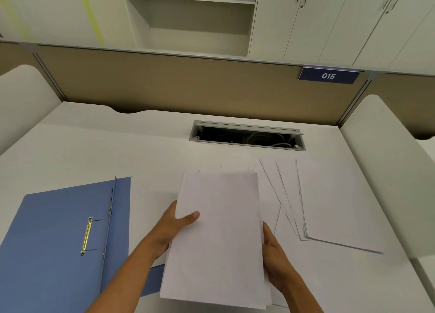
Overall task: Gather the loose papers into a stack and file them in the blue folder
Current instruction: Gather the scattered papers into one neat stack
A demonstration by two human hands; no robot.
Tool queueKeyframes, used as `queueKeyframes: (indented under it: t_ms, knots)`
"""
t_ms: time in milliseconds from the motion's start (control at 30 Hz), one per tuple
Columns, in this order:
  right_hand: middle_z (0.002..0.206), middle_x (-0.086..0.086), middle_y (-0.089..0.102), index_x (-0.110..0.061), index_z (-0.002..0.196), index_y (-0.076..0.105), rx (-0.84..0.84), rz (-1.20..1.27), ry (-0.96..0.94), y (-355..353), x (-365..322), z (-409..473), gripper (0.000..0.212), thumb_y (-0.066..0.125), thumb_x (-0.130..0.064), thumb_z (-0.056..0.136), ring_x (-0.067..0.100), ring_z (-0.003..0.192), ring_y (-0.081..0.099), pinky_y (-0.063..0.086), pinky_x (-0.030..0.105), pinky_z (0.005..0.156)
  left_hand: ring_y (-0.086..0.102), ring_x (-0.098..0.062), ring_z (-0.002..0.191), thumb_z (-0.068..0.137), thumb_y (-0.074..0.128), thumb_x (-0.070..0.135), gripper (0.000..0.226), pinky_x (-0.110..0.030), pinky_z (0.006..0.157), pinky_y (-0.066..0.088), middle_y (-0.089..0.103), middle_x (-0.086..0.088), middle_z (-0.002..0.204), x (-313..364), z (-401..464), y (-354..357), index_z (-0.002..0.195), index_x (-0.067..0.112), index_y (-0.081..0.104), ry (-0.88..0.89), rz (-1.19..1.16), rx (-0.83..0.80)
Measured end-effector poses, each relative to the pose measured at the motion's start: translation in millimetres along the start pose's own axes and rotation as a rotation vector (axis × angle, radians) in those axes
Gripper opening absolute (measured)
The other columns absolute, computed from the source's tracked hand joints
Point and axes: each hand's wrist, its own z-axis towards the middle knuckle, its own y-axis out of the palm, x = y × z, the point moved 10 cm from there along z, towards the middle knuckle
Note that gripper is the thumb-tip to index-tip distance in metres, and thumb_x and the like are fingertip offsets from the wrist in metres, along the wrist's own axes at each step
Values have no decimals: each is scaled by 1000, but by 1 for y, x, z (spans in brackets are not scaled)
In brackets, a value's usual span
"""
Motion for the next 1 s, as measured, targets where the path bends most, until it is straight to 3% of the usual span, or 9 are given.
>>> queueKeyframes:
  t_ms: [67,233,300,367,467,567,733,867,1000]
  knots:
    - [114,10,69,-23,125,52,45,-22,10,0,-2,-1,28,47,-25,98,23,95,72,59,37,76,65,-16,106,78,77,24,52,-29,82,55,66,3,118,0,1,2,123,28,52,47,24,52]
    - [126,1,64,-32,132,51,88,21,65,-16,0,-1,65,38,-73,84,23,111,65,51,49,97,62,-10,104,77,77,22,55,-32,88,54,62,7,117,14,-1,2,122,30,47,163,121,145]
    - [131,-1,61,-33,134,48,68,13,-36,-18,-18,-2,61,58,-61,80,20,114,63,53,45,95,62,-9,102,77,77,23,52,-28,83,55,61,9,115,33,-8,5,116,35,45,239,136,171]
    - [127,2,64,-30,130,50,72,-11,-167,-21,-43,-5,50,70,-33,84,22,110,65,57,42,88,63,-12,99,77,76,24,49,-26,75,58,60,10,113,56,-18,11,110,40,44,323,127,189]
    - [118,-2,68,-26,127,53,132,-27,-340,-26,-83,-16,49,65,-9,83,18,105,66,57,34,83,65,-11,92,76,76,19,47,-20,69,58,60,12,108,91,-36,17,107,38,46,466,103,237]
    - [111,-4,71,-21,120,58,158,-11,-434,-30,-107,-26,47,66,-6,76,16,100,68,57,27,78,64,-6,93,72,80,20,50,-19,69,57,61,13,105,108,-46,22,107,32,46,564,60,222]
    - [99,2,73,-16,112,61,175,-18,-381,-30,-87,-25,43,70,-1,72,25,95,69,59,32,72,63,-9,100,63,84,30,62,-25,73,58,62,6,110,83,-43,28,112,35,47,543,34,181]
    - [93,1,73,-19,107,64,269,-84,-347,-27,-70,-24,37,79,-23,73,25,92,68,60,38,78,62,-5,98,74,78,7,57,-14,70,55,59,8,108,69,-48,33,110,37,47,553,40,280]
    - [101,13,70,1,112,62,309,-151,-372,-28,-72,-25,29,67,0,83,30,92,67,59,33,77,60,4,98,76,73,1,55,-11,68,53,57,12,107,73,-56,34,108,37,45,598,9,350]
